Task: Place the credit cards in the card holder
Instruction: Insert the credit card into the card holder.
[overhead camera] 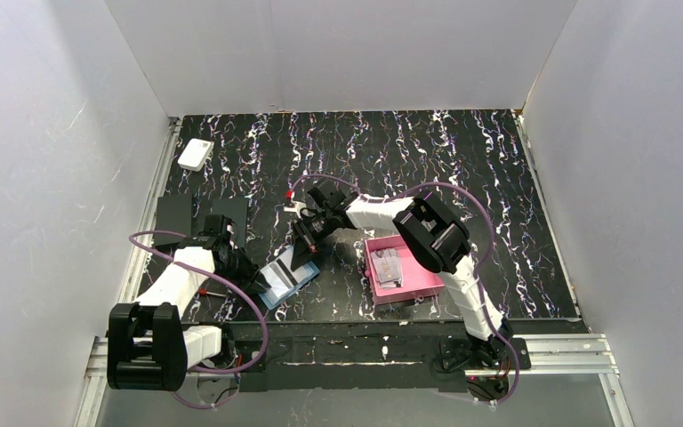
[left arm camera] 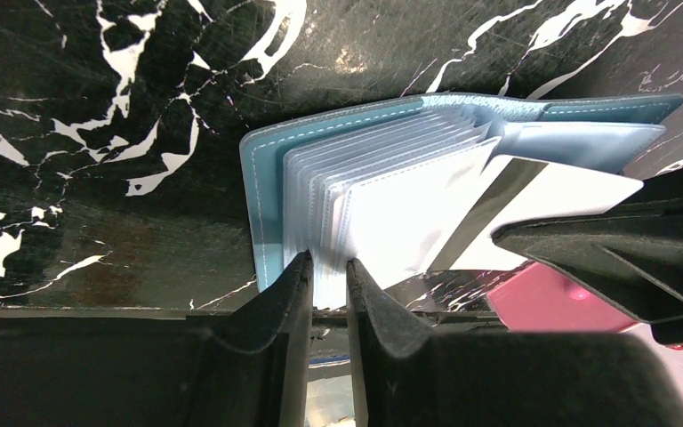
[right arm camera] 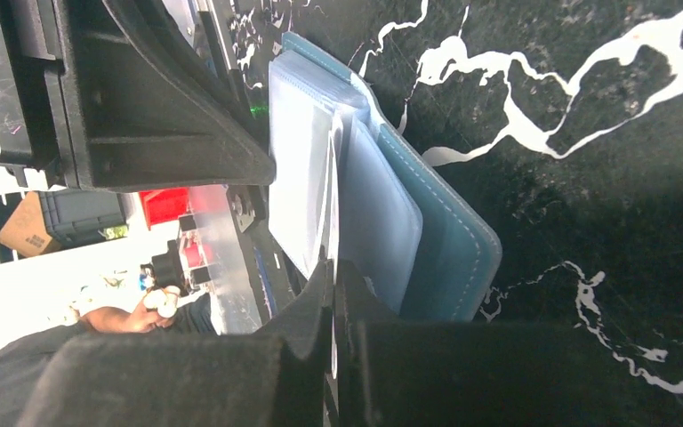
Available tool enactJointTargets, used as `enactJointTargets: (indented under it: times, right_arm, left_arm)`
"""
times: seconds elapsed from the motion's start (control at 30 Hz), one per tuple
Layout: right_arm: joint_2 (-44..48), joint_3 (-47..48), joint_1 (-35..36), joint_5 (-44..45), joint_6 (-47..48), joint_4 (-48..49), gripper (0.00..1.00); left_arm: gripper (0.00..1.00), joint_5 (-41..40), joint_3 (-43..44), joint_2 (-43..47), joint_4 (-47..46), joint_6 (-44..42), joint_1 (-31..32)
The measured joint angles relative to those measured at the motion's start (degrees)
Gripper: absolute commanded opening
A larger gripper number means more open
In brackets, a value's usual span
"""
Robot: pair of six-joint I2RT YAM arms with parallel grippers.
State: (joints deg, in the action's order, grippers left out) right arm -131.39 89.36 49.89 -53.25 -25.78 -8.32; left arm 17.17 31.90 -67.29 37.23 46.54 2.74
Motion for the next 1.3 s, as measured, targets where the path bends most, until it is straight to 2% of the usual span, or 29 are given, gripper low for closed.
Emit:
enactJointTargets:
  times: [0.47,1.07,1.3]
  right_arm:
    - [-5.03,9.88,0.07,-2.14,4.87,-13.07,0.01]
    - [0.37,-0.59,0.92,-0.24,-4.57,-8.5,0.01]
    - [-0.98,1.95,1.01,-0.81,-4.07,-10.27,0.01]
  left_arm:
    - [0.12,0.0,-0.07,0.15,-0.07,-0.02,0.0]
    - [0.12,0.09,-0.44,0.76,-0.46,-0.04,0.0]
    - [0.12,0.17,-0.46,0.76,-0.52,-0.13,0.0]
